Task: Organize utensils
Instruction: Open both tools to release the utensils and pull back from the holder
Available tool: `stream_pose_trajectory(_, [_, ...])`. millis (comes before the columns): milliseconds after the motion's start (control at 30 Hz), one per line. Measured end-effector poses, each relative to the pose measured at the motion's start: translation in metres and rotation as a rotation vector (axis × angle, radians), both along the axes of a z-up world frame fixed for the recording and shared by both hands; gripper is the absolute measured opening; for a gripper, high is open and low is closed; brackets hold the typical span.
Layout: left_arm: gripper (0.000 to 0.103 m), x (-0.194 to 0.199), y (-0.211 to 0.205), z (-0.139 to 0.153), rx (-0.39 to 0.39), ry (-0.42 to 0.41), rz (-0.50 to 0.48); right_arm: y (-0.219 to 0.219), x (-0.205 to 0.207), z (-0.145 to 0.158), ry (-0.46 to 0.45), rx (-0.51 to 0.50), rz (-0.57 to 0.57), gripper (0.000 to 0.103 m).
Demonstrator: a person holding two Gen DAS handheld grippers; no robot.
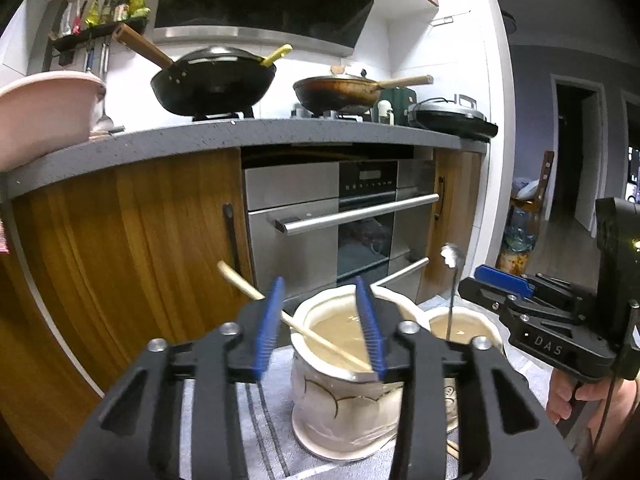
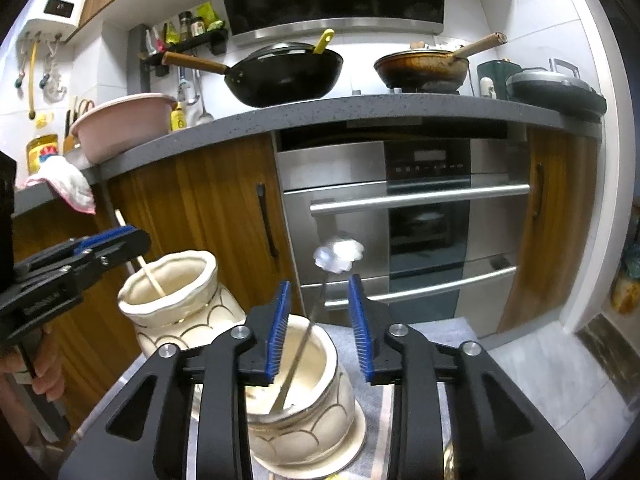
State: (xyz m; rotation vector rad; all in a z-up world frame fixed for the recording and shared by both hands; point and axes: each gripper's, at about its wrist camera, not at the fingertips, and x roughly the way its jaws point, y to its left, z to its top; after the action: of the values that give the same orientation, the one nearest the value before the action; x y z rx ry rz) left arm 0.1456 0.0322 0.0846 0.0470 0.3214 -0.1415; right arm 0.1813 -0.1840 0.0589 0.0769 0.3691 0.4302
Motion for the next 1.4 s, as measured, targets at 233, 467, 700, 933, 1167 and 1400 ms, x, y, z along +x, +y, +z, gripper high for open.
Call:
stream_pose_trajectory(233, [0.079,-0.035,0.000,0.013,-0.002,-0.051,0.023,-0.028,-0.022,0.013,-0.015,0.083,-0.019,0.082])
stream_pose_trajectory(467, [0.097,-0.069,-0.011,0.009,0.002,-0.046,0.041,-0.055,-0.051,0.022,-0.029,0.115,-0.067,0.096])
stream_pose_trajectory(700, [0.097,-0.089,-0.025,-0.010,-0.001,0.017,0.029,-0.076,-0.072,0.008,0.011,0.089,-0.126,0.097])
stream_pose_trajectory(933, [0.097,-0.097,-0.040,-0.033,0.019,0.088,0.025,-0.091,-0.083,-0.016,0.073,0.045,-0.161,0.097])
stream_pose_trajectory(1167, [0.097,-0.098,-0.058,-0.068,0.036,0.220,0.021,-0.093,-0.093,-0.044,0.144,-0.022,-0.174,0.097])
stream_pose_trajectory(1400, [0.097,-0.096,-0.075,-0.097,0.072,0.351,0.032,-0.101,-0.096,-0.059,0.200,-0.021,-0.187,0.097])
